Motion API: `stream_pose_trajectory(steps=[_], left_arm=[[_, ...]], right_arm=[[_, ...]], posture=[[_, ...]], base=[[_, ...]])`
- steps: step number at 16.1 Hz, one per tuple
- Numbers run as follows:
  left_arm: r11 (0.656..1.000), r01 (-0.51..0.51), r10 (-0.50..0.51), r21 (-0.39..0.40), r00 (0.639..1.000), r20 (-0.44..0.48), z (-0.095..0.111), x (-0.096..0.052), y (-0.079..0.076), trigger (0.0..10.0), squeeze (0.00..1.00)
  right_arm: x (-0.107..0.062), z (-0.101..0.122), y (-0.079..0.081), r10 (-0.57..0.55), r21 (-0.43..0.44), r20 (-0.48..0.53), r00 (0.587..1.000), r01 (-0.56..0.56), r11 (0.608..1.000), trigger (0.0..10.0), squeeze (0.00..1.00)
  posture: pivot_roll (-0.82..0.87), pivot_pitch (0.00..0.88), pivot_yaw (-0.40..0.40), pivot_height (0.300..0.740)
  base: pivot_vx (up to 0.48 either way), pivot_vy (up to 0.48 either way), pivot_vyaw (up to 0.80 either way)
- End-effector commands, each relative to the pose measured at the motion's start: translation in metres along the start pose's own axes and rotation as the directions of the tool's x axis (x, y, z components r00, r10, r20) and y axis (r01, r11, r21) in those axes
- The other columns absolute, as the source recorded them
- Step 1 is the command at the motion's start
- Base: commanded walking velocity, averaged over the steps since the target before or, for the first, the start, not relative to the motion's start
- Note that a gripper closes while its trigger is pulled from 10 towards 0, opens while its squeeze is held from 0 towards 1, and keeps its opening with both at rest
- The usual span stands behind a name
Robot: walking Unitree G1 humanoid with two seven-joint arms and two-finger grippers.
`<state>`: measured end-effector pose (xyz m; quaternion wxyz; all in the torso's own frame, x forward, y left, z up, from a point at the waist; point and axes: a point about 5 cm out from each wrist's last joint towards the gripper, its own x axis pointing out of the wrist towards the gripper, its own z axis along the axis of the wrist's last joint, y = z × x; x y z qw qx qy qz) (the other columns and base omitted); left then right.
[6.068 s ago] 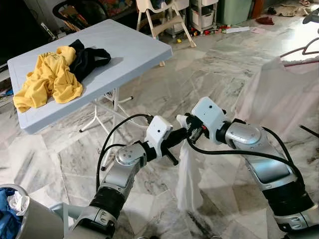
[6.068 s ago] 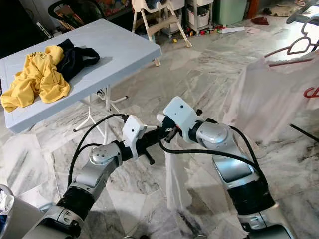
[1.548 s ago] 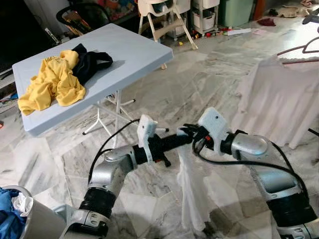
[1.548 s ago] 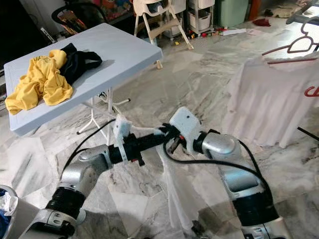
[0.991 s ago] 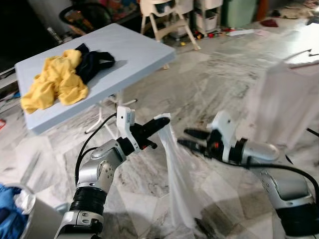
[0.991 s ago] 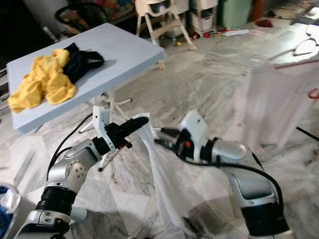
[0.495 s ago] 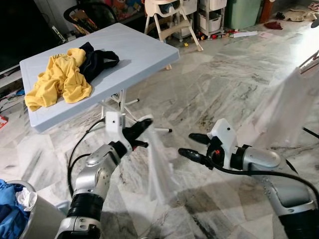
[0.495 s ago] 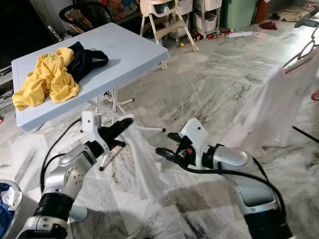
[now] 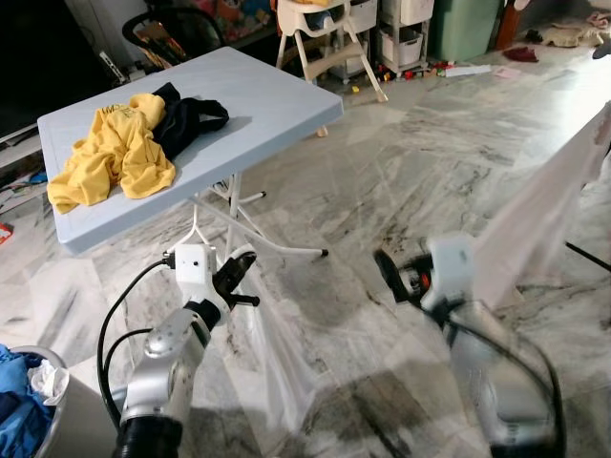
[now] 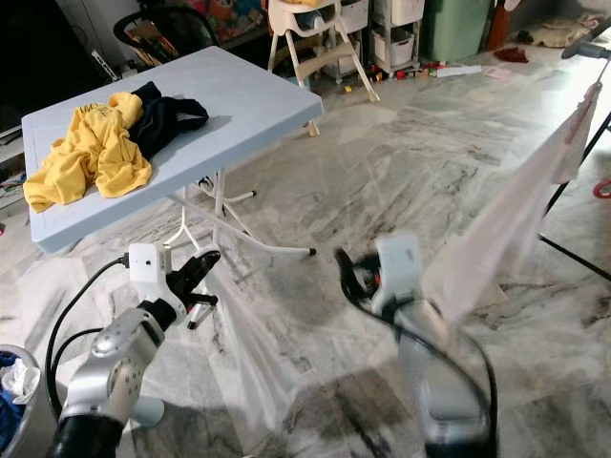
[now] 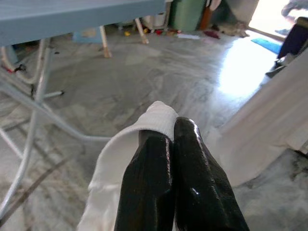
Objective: Hang hanger
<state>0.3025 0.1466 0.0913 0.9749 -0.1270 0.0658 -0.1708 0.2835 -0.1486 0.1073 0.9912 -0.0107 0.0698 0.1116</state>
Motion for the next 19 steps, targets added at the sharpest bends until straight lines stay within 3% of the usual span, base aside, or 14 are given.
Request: stream_pose_trajectory(steps=[1, 2, 3, 4, 5, 9, 19], left_arm=[[1.000, 0.004, -0.004, 0.022, 1.000, 0.017, 0.008, 0.000, -0.003, 0.0, 0.00], [1.000, 0.014, -0.014, 0.020, 1.000, 0.020, 0.008, 0.001, -0.005, 0.0, 0.00], [0.999, 0.037, -0.037, 0.025, 0.999, 0.016, 0.009, 0.003, -0.009, 0.0, 0.00], [0.997, 0.079, -0.079, 0.005, 0.996, 0.029, 0.010, 0.004, -0.014, 4.9, 0.00], [0.996, 0.089, -0.090, 0.012, 0.996, 0.020, 0.010, 0.005, -0.017, 10.0, 0.00], [0.995, 0.096, -0.096, 0.005, 0.995, 0.012, 0.008, 0.007, -0.018, 10.0, 0.00], [0.992, 0.128, -0.129, 0.012, 0.992, 0.012, 0.011, 0.014, -0.022, 10.0, 0.00]], right_arm=[[0.000, -0.002, 0.014, -0.009, 0.021, 0.005, 1.000, 0.009, 1.000, 10.0, 1.00], [0.000, -0.004, 0.017, -0.012, 0.034, 0.003, 1.000, 0.012, 0.999, 10.0, 1.00], [0.002, -0.005, 0.021, -0.020, 0.033, 0.001, 1.000, 0.020, 0.999, 10.0, 0.53], [0.004, -0.004, 0.021, -0.032, 0.040, 0.004, 0.999, 0.032, 0.999, 10.0, 0.00], [0.004, -0.005, 0.018, -0.055, 0.035, -0.001, 0.999, 0.055, 0.998, 10.0, 0.00], [0.003, -0.009, 0.014, -0.080, 0.064, -0.020, 0.997, 0.082, 0.995, 10.0, 0.00], [0.002, -0.008, 0.012, -0.128, 0.037, -0.004, 0.992, 0.128, 0.991, 10.0, 0.00]], posture=[[-0.13, 0.016, 0.163, 0.740], [-0.13, 0.013, 0.163, 0.740], [-0.13, 0.012, 0.163, 0.740], [-0.14, 0.009, 0.165, 0.740], [-0.14, 0.007, 0.168, 0.740], [-0.15, 0.006, 0.173, 0.740], [-0.16, 0.018, 0.191, 0.740]], base=[[0.000, 0.000, 0.00], [0.000, 0.000, 0.00], [0.000, 0.000, 0.00], [0.000, 0.000, 0.00], [0.000, 0.000, 0.00], [0.000, 0.000, -0.80], [0.202, 0.411, -0.80]])
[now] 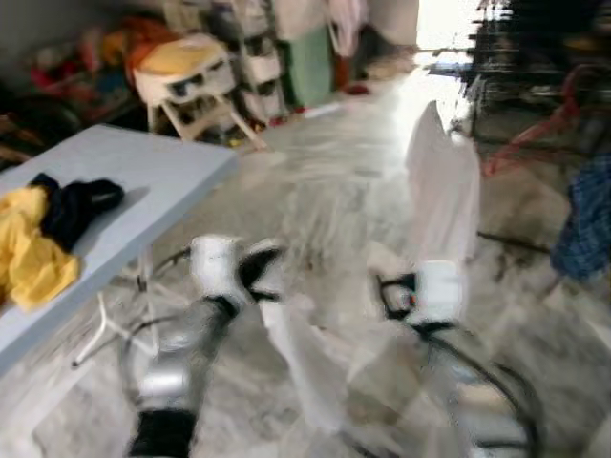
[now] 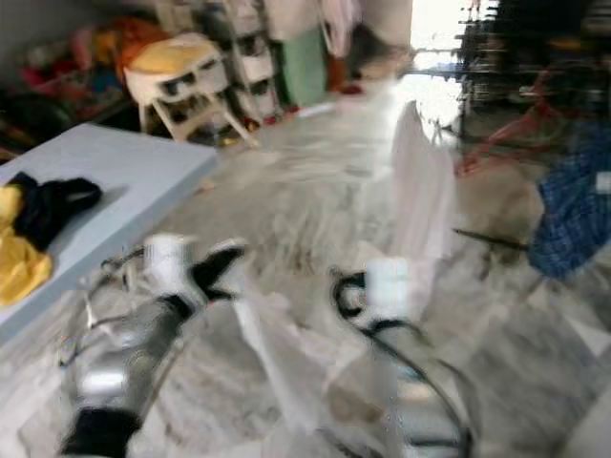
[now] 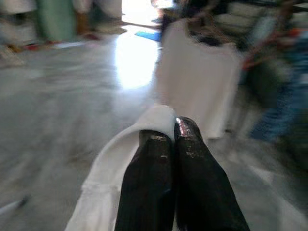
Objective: Hang hanger
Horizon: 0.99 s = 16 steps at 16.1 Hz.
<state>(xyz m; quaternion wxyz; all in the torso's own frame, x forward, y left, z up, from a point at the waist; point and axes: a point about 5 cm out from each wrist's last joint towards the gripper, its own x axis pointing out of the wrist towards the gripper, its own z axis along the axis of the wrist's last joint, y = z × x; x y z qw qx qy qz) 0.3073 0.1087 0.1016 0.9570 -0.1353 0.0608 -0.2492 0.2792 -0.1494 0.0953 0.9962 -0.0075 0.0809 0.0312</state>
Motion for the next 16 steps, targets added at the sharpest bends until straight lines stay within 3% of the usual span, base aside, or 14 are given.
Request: stream_pose_trajectory(steps=[1, 6, 11, 16], left_arm=[[0.999, -0.033, 0.033, 0.022, 0.999, 0.021, 0.009, -0.005, 0.013, 10.0, 0.00], [1.000, -0.022, 0.022, 0.009, 1.000, 0.003, 0.000, -0.004, 0.007, 10.0, 0.00], [0.991, -0.133, 0.133, -0.011, 0.991, -0.029, -0.011, -0.001, 0.006, 10.0, 0.00], [0.973, -0.224, 0.223, -0.058, 0.975, -0.013, -0.021, -0.006, 0.011, 10.0, 0.00]], right_arm=[[0.003, 0.005, 0.013, 0.032, 0.018, 0.019, 0.999, -0.032, 0.999, 10.0, 0.00], [0.004, 0.005, 0.007, -0.028, 0.009, 0.030, 0.999, 0.028, 1.000, 10.0, 0.00], [0.010, 0.007, 0.009, -0.036, 0.000, 0.037, 0.999, 0.036, 0.999, 10.0, 0.00], [0.017, -0.004, 0.008, -0.022, -0.016, -0.065, 0.998, 0.021, 1.000, 10.0, 0.00]], posture=[[-0.16, 0.018, 0.191, 0.740], [-0.16, 0.011, 0.186, 0.740], [-0.15, 0.000, 0.152, 0.740], [-0.13, 0.000, -0.012, 0.740]], base=[[0.266, 0.401, -0.80], [0.309, 0.367, -0.80], [0.059, 0.058, 0.00], [0.000, 0.000, 0.00]])
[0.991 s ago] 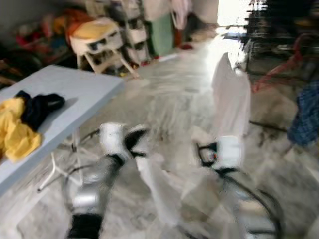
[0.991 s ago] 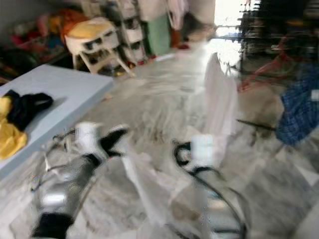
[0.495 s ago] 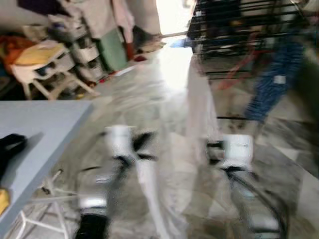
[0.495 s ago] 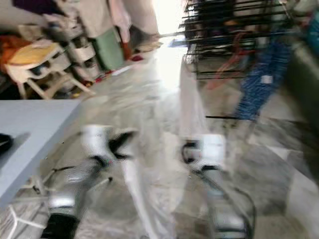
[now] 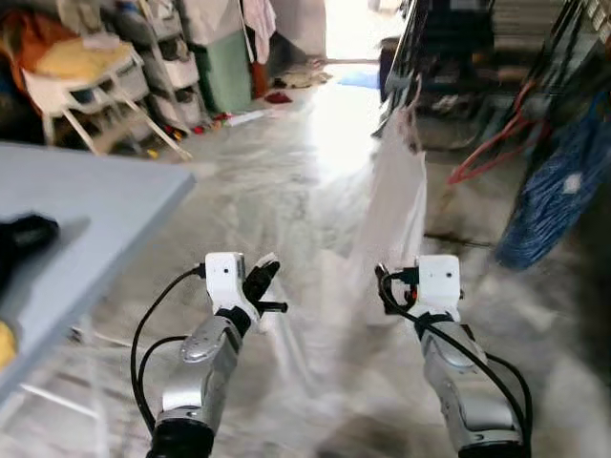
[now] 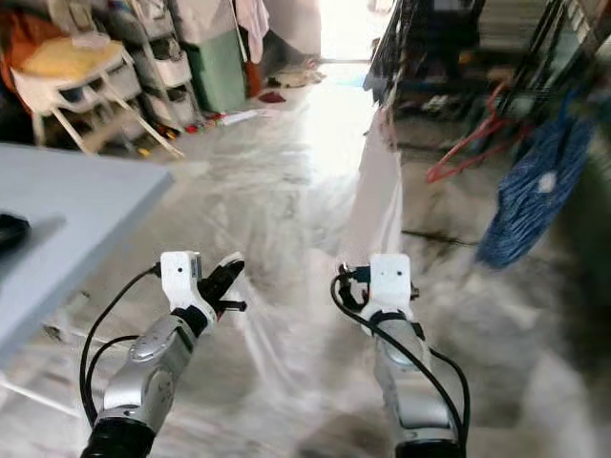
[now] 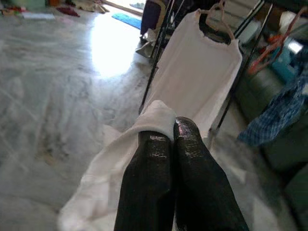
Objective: Hang hanger
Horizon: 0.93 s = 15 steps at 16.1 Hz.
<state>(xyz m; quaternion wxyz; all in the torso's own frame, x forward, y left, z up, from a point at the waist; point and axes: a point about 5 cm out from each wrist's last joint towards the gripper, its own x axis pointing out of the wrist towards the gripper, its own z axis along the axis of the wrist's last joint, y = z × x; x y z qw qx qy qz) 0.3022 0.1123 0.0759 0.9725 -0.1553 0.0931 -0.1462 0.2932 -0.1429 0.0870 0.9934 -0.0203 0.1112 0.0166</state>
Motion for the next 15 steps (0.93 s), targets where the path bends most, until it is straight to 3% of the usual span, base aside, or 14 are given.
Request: stream_pose_trajectory(steps=[1, 3, 4, 5, 6, 9, 15], left_arm=[[0.999, -0.045, 0.044, 0.018, 0.998, 0.033, 0.003, 0.000, 0.005, 10.0, 0.00], [0.996, -0.081, 0.080, 0.026, 0.995, 0.057, 0.002, -0.003, 0.008, 10.0, 0.00], [0.998, -0.055, 0.056, -0.016, 0.996, 0.062, 0.000, -0.006, 0.010, 10.0, 0.00], [0.997, -0.071, 0.073, -0.028, 0.994, 0.077, 0.000, -0.008, 0.014, 10.0, 0.00], [0.998, -0.063, 0.064, -0.020, 0.995, 0.081, 0.002, -0.010, 0.017, 10.0, 0.00], [0.999, -0.032, 0.032, -0.002, 0.996, 0.079, 0.005, -0.007, 0.020, 10.0, 0.00], [0.999, 0.039, -0.036, -0.031, 0.997, 0.071, 0.004, 0.001, 0.006, 10.0, 0.00]], right_arm=[[0.003, -0.003, 0.000, -0.010, -0.022, -0.043, 0.999, 0.010, 1.000, 10.0, 0.00], [0.004, -0.009, -0.001, -0.004, -0.091, -0.031, 1.000, 0.001, 0.996, 10.0, 0.00], [0.006, -0.012, 0.003, 0.019, -0.026, -0.024, 1.000, -0.019, 0.999, 10.0, 0.00], [0.007, -0.009, 0.007, 0.049, -0.032, 0.000, 0.999, -0.049, 0.998, 10.0, 0.00], [0.006, -0.004, 0.010, 0.047, 0.019, 0.038, 0.998, -0.048, 0.999, 10.0, 0.00], [0.006, -0.007, 0.009, 0.021, 0.048, 0.040, 0.999, -0.023, 0.999, 10.0, 0.00], [0.006, -0.007, -0.005, -0.031, 0.048, 0.055, 0.998, 0.029, 0.998, 10.0, 0.00]], posture=[[-0.12, 0.000, -0.031, 0.740], [-0.10, 0.000, -0.044, 0.740], [-0.09, 0.000, -0.027, 0.740], [-0.09, 0.000, -0.007, 0.740], [-0.10, 0.000, 0.024, 0.740], [-0.11, 0.000, 0.059, 0.740], [-0.13, 0.000, 0.082, 0.740]], base=[[0.000, 0.000, 0.00], [0.000, 0.000, 0.00], [0.000, 0.000, 0.00], [0.000, 0.000, 0.00], [0.000, 0.000, 0.00], [0.090, 0.000, 0.00], [0.327, 0.000, -0.73]])
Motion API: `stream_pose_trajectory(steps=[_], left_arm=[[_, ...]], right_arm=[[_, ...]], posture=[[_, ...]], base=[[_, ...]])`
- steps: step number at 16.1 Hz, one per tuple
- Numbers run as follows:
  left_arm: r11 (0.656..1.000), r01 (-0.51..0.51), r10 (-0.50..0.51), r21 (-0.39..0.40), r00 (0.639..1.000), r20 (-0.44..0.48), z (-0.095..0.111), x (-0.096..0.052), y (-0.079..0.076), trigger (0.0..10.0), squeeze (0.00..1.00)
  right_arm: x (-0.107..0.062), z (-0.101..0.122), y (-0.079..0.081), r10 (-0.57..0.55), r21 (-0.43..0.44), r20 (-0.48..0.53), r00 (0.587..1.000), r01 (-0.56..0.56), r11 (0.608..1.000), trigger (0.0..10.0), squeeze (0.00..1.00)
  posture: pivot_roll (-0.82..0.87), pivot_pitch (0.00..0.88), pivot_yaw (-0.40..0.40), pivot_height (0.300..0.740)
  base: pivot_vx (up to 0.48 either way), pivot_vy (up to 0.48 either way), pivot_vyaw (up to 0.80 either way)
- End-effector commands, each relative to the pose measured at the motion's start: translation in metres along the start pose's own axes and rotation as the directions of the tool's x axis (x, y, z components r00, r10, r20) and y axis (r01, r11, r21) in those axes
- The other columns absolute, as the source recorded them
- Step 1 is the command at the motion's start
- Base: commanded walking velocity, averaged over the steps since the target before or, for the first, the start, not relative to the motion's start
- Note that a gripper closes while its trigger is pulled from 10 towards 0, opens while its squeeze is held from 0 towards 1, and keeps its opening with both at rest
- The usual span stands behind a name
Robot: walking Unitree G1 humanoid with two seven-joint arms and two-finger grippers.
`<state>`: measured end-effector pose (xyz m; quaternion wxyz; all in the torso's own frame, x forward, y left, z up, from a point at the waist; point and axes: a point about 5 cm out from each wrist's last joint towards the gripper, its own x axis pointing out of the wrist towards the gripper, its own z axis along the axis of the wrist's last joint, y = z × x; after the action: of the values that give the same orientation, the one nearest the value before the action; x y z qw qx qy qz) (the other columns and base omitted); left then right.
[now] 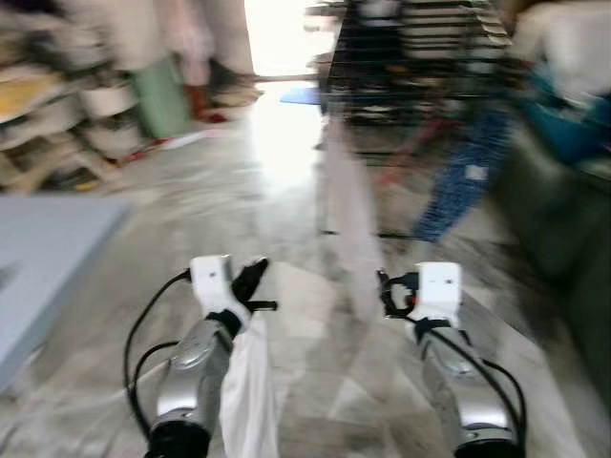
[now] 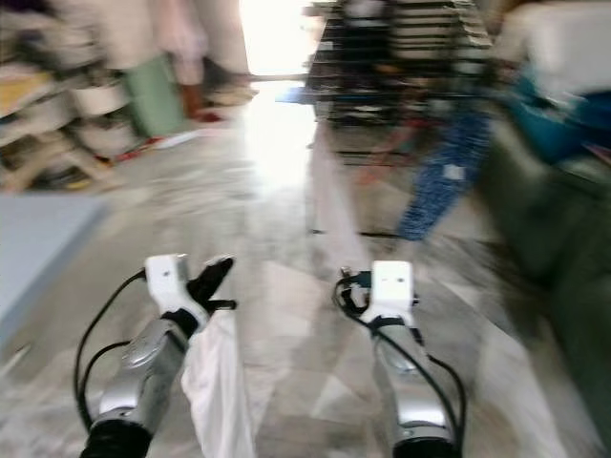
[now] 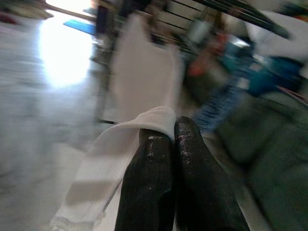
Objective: Hang hanger
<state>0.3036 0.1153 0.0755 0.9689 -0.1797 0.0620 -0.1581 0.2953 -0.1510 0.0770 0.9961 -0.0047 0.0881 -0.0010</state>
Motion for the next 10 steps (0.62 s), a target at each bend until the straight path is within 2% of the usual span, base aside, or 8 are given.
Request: stream_pose_trajectory(steps=[1, 4, 6, 10], left_arm=[[1.000, 0.012, -0.012, 0.001, 1.000, 0.003, 0.0026, 0.0015, 0.0009, 10.0, 0.00], [1.000, 0.018, -0.018, -0.004, 1.000, 0.000, 0.0028, 0.0024, 0.0003, 10.0, 0.00], [1.000, 0.024, -0.024, -0.003, 1.000, -0.005, 0.0026, 0.0026, 0.0001, 10.0, 0.00], [0.999, 0.035, -0.035, 0.000, 0.999, -0.011, 0.0027, 0.0041, -0.0007, 10.0, 0.00]], right_arm=[[0.0029, 0.0043, 0.0024, 0.000, 0.009, 0.016, 1.000, -0.001, 1.000, 10.0, 0.00], [0.0043, 0.0072, 0.0017, -0.002, 0.008, 0.026, 1.000, 0.002, 1.000, 10.0, 0.00], [0.0051, 0.0076, 0.0014, -0.008, 0.003, 0.027, 1.000, 0.008, 1.000, 10.0, 0.00], [0.0055, 0.0116, 0.0037, -0.014, 0.009, 0.053, 0.998, 0.013, 1.000, 10.0, 0.00]], posture=[[-0.14, 0.000, 0.090, 0.740], [-0.15, 0.000, 0.094, 0.740], [-0.15, 0.000, 0.102, 0.740], [-0.15, 0.000, 0.109, 0.740]], base=[[0.371, 0.000, -0.80], [0.382, 0.000, -0.80], [0.382, 0.000, -0.44], [0.385, 0.000, 0.00]])
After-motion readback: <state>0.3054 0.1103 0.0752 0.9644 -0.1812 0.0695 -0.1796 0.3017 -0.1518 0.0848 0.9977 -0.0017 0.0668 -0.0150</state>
